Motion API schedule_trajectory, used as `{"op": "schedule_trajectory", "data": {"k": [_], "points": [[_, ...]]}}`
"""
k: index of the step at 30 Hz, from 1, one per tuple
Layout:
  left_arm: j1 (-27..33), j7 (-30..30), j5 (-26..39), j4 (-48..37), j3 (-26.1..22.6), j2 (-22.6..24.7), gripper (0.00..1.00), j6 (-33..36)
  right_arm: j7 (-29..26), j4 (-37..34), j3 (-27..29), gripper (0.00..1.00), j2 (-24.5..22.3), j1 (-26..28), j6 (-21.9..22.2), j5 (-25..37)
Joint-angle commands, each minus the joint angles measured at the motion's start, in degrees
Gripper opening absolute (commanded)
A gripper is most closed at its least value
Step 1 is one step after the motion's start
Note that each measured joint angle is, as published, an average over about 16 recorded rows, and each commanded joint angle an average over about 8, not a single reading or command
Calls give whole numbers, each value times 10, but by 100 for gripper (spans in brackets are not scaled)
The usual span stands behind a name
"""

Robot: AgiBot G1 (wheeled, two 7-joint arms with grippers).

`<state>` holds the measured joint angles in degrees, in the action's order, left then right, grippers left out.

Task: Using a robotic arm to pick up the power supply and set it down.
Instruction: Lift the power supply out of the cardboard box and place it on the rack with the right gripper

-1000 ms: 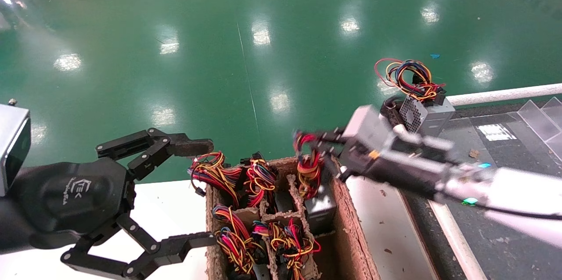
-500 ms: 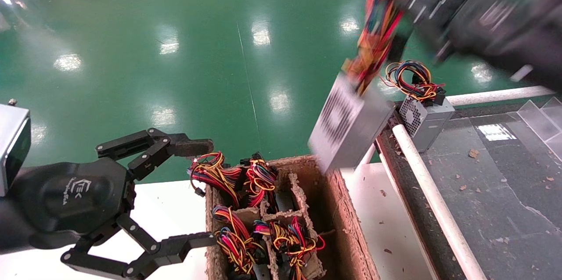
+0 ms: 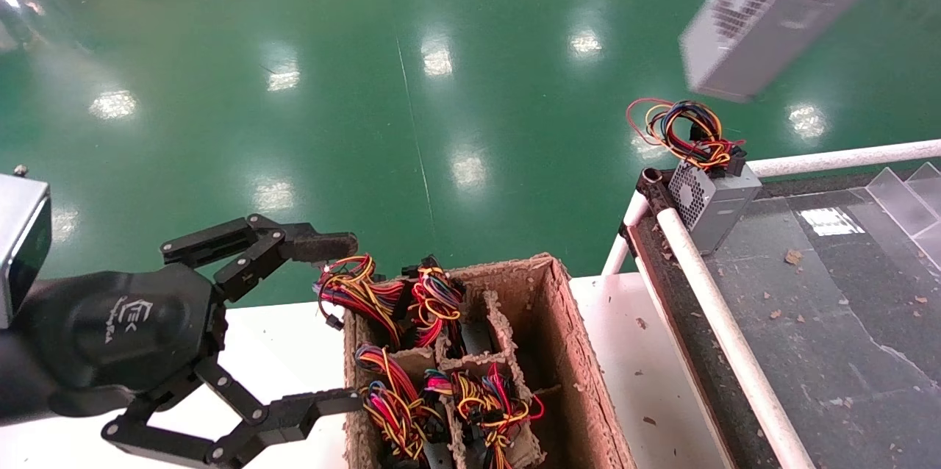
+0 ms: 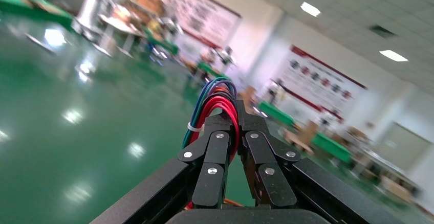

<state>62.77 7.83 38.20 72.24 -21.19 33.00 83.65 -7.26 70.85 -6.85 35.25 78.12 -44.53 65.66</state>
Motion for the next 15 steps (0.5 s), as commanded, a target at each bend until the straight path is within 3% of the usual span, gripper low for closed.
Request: {"op": "schedule_trajectory", "data": {"k": [1,15], "points": [[0,0,0,0,0,0,100,0,4,-16,-5,0,-7,11,9,21],[0,0,0,0,0,0,100,0,72,-121,-6,0,-58,-40,-17,49]]}}
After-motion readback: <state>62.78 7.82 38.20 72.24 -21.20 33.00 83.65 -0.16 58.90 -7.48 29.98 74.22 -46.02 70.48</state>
